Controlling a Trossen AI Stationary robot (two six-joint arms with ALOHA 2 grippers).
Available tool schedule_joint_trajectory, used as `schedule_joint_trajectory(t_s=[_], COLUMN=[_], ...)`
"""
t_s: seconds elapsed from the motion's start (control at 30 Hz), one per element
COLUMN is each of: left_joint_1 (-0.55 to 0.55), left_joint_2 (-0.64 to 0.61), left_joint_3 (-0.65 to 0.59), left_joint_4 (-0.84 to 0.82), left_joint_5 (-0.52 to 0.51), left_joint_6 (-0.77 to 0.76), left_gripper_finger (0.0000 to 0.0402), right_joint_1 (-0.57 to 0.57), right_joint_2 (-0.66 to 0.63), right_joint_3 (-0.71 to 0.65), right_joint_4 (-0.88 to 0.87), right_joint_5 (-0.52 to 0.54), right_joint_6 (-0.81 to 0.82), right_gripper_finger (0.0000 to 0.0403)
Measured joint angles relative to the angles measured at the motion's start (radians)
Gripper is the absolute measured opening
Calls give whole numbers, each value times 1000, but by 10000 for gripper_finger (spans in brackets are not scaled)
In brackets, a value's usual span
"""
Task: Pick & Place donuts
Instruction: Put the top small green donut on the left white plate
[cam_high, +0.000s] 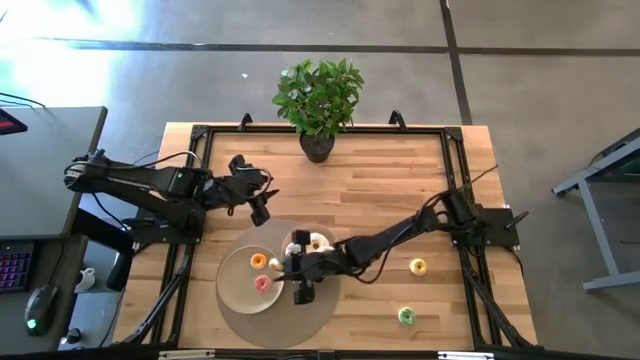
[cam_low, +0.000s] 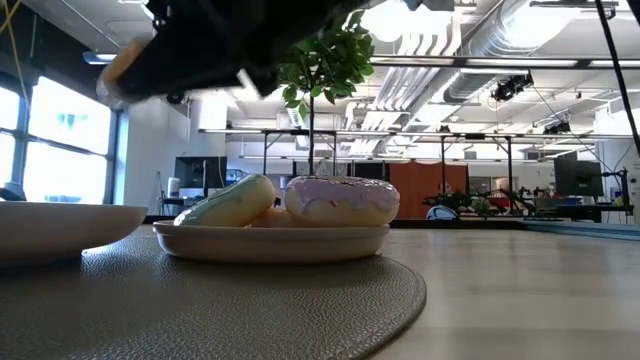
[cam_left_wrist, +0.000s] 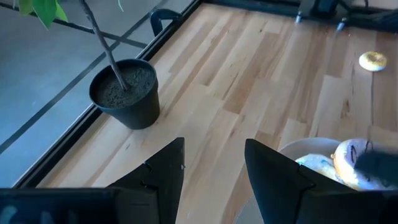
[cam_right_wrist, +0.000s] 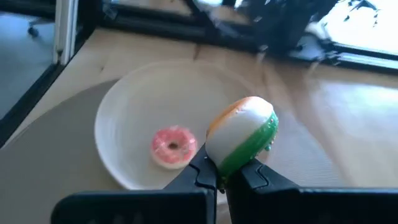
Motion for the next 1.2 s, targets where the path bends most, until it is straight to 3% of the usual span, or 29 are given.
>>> schedule_joint_trajectory(t_s=[0.37, 0.7, 1.2], left_joint_1=[0, 0, 0], left_joint_2=[0, 0, 0], left_joint_3=[0, 0, 0], left_joint_4=[11, 11, 11], left_joint_5=[16, 37, 47], left_joint_6=[3, 3, 3], left_gripper_finger=[165, 165, 165], right_joint_1=[-35, -69, -61], right_joint_2=[135, 137, 137], right_joint_3=[146, 143, 142], right_joint_4=[-107, -129, -128], right_joint_5=[-63, -204, -173], right_joint_6=[1, 3, -71], right_gripper_finger=[13, 78, 156])
